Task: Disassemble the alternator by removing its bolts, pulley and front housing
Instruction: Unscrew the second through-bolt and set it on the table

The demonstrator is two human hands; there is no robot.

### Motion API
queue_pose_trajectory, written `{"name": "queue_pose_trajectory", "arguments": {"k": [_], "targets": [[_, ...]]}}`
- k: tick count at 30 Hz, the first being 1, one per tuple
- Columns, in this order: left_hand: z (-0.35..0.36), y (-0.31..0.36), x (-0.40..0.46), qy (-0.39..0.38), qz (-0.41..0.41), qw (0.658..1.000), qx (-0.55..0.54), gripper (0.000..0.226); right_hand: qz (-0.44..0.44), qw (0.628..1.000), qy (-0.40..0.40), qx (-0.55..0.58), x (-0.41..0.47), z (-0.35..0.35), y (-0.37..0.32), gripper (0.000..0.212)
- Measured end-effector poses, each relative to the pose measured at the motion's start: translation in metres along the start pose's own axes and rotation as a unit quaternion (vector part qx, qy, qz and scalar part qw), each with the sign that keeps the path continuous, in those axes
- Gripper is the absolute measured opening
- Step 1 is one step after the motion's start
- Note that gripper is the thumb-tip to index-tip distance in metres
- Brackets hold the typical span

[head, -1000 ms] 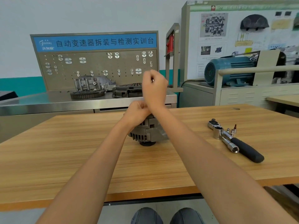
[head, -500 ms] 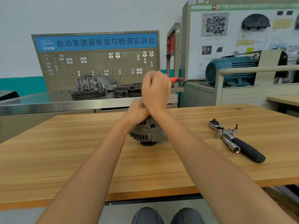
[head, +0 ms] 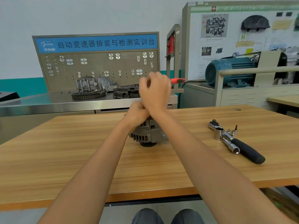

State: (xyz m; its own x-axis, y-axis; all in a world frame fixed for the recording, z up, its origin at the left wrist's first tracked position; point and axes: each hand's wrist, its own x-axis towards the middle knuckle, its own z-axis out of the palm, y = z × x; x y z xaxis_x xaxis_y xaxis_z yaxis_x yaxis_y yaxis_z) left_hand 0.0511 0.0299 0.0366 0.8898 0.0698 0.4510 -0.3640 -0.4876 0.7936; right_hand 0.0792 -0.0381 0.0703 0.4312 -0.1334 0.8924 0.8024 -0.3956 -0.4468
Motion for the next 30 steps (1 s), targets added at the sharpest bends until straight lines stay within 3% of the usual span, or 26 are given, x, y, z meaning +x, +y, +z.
{"name": "queue_pose_trajectory", "arguments": {"k": [1, 2, 4, 6, 8, 9, 10, 11, 13, 14, 16, 18, 20, 22, 23, 24, 25, 27, 28, 30], "targets": [[0.000, 0.000, 0.000, 0.010, -0.001, 1.000, 0.013, 0.036, -0.032, 0.996, 0.020, -0.076, -0.001, 0.003, 0.000, 0.026], [0.001, 0.000, 0.000, 0.013, 0.001, 1.000, 0.012, 0.035, -0.028, 0.996, 0.021, -0.084, 0.002, 0.004, 0.001, 0.029], [0.001, 0.001, 0.000, -0.007, 0.005, 1.000, -0.021, 0.028, 0.055, 0.995, -0.002, 0.077, 0.011, -0.002, -0.002, 0.041], [0.001, 0.002, -0.001, -0.044, 0.002, 0.998, -0.050, 0.014, 0.186, 0.938, -0.044, 0.288, 0.022, -0.010, -0.005, 0.047], [0.000, 0.001, -0.001, -0.063, -0.002, 0.997, -0.054, 0.011, 0.258, 0.885, -0.069, 0.382, 0.027, -0.015, -0.002, 0.046], [0.000, 0.000, 0.000, -0.061, -0.005, 0.997, -0.048, 0.011, 0.262, 0.877, -0.079, 0.394, 0.026, -0.016, -0.001, 0.045], [-0.001, 0.000, 0.000, -0.054, -0.009, 0.998, -0.040, 0.011, 0.242, 0.892, -0.079, 0.374, 0.023, -0.015, -0.002, 0.044], [-0.001, -0.001, 0.000, -0.042, -0.014, 0.999, -0.031, 0.013, 0.189, 0.931, -0.068, 0.305, 0.017, -0.012, -0.002, 0.041], [0.000, -0.001, 0.001, -0.007, -0.020, 1.000, -0.006, 0.021, 0.024, 0.999, -0.003, 0.045, 0.000, -0.004, 0.004, 0.029], [0.001, -0.001, 0.001, 0.006, -0.021, 1.000, 0.005, 0.024, -0.029, 0.996, 0.036, -0.071, -0.004, -0.001, 0.006, 0.024], [0.003, 0.000, 0.000, 0.018, -0.015, 1.000, 0.003, 0.029, -0.039, 0.991, 0.058, -0.114, -0.001, 0.002, 0.003, 0.026], [0.003, 0.001, 0.000, 0.001, -0.009, 1.000, -0.029, 0.024, 0.037, 0.998, -0.006, 0.054, 0.010, -0.003, 0.000, 0.039], [0.002, 0.003, -0.002, -0.036, -0.013, 0.997, -0.063, 0.013, 0.169, 0.946, -0.101, 0.259, 0.021, -0.012, -0.005, 0.045], [0.002, 0.002, -0.002, -0.050, -0.013, 0.996, -0.076, 0.012, 0.256, 0.883, -0.135, 0.369, 0.028, -0.018, -0.001, 0.043], [0.002, 0.001, -0.001, -0.043, -0.011, 0.996, -0.072, 0.015, 0.264, 0.871, -0.134, 0.392, 0.028, -0.018, -0.001, 0.042], [0.002, 0.000, -0.001, -0.029, -0.010, 0.998, -0.061, 0.019, 0.245, 0.887, -0.117, 0.372, 0.025, -0.017, -0.003, 0.041], [0.003, -0.002, 0.000, -0.012, -0.010, 0.999, -0.046, 0.024, 0.192, 0.928, -0.088, 0.306, 0.018, -0.013, -0.004, 0.039], [0.002, -0.003, 0.001, 0.018, -0.006, 1.000, -0.013, 0.034, 0.025, 0.997, 0.007, 0.075, -0.001, -0.002, 0.000, 0.030], [0.002, -0.003, 0.001, 0.023, -0.005, 1.000, 0.001, 0.035, -0.027, 0.998, 0.053, -0.026, -0.006, 0.003, 0.001, 0.025], [0.001, -0.003, 0.001, 0.020, -0.002, 1.000, -0.001, 0.034, -0.041, 0.994, 0.070, -0.070, -0.004, 0.005, -0.002, 0.027]]}}
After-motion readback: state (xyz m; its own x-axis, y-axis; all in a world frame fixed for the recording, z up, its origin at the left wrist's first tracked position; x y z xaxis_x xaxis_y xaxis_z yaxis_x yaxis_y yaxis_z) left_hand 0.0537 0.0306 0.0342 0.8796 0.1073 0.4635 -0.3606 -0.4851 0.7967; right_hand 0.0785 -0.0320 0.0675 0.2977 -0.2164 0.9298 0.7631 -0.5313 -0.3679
